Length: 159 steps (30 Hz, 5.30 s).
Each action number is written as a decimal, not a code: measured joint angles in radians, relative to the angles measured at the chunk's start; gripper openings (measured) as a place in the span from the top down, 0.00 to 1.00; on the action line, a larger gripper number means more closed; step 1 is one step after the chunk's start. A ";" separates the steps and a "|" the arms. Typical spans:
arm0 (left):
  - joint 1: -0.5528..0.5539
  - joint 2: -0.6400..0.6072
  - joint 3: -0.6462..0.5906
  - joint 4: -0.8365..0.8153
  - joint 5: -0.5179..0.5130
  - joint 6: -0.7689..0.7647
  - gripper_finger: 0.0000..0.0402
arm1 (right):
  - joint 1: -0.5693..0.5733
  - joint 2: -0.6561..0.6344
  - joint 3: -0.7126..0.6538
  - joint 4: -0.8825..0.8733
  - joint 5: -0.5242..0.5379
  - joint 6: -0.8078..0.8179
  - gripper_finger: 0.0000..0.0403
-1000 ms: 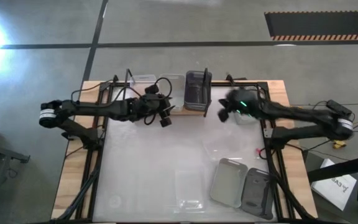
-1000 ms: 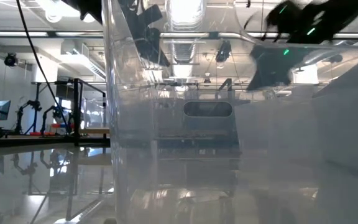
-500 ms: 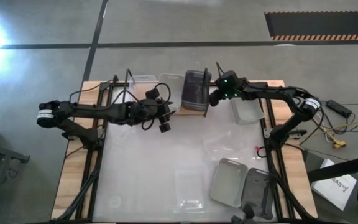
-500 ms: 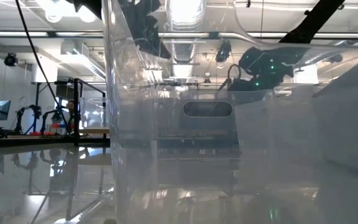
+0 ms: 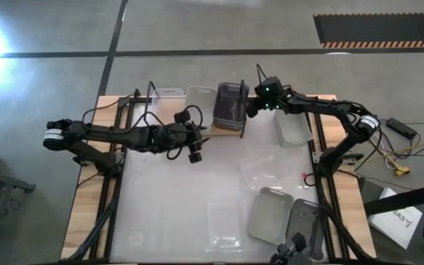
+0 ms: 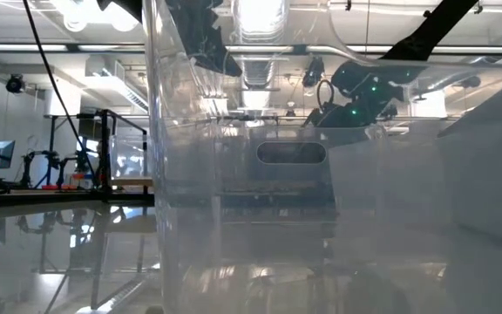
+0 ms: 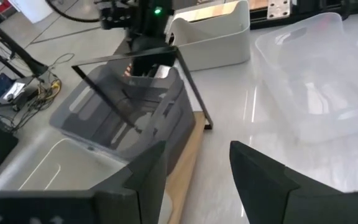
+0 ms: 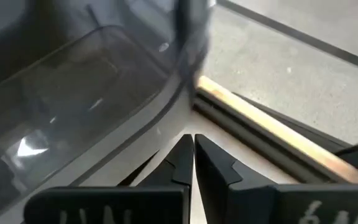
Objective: Stack baskets on shelf by color
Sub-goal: Adjust the stacked black bins on the shelf, then stack the bottom transparent bin on top of the transparent bin on the shelf
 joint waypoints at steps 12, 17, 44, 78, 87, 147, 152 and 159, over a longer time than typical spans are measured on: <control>-0.019 0.000 0.000 0.000 0.001 -0.047 0.60 | -0.017 -0.007 0.059 -0.034 0.075 -0.004 0.98; -0.024 0.000 -0.001 0.000 0.001 -0.047 0.60 | -0.063 -0.015 0.054 0.002 0.052 0.021 0.98; -0.029 0.000 -0.032 0.081 0.000 -0.050 0.60 | -0.104 0.131 0.166 0.153 -0.247 0.105 0.98; -0.031 0.000 -0.033 0.096 0.000 -0.050 0.60 | -0.095 0.098 0.182 0.025 -0.275 0.098 0.98; -0.031 0.001 -0.033 0.096 0.000 -0.050 0.60 | -0.097 0.037 0.182 -0.078 -0.228 0.068 0.98; -0.445 0.146 0.124 0.162 -0.048 -0.187 0.60 | 0.745 -0.807 -0.566 0.136 0.243 0.313 0.98; -0.460 0.293 0.206 0.151 0.193 -0.359 0.60 | 0.984 -0.823 -0.600 0.163 0.483 0.366 0.98; -0.542 0.585 0.539 -0.201 0.218 -0.486 0.60 | 1.240 -0.760 -0.593 0.209 0.681 0.408 0.98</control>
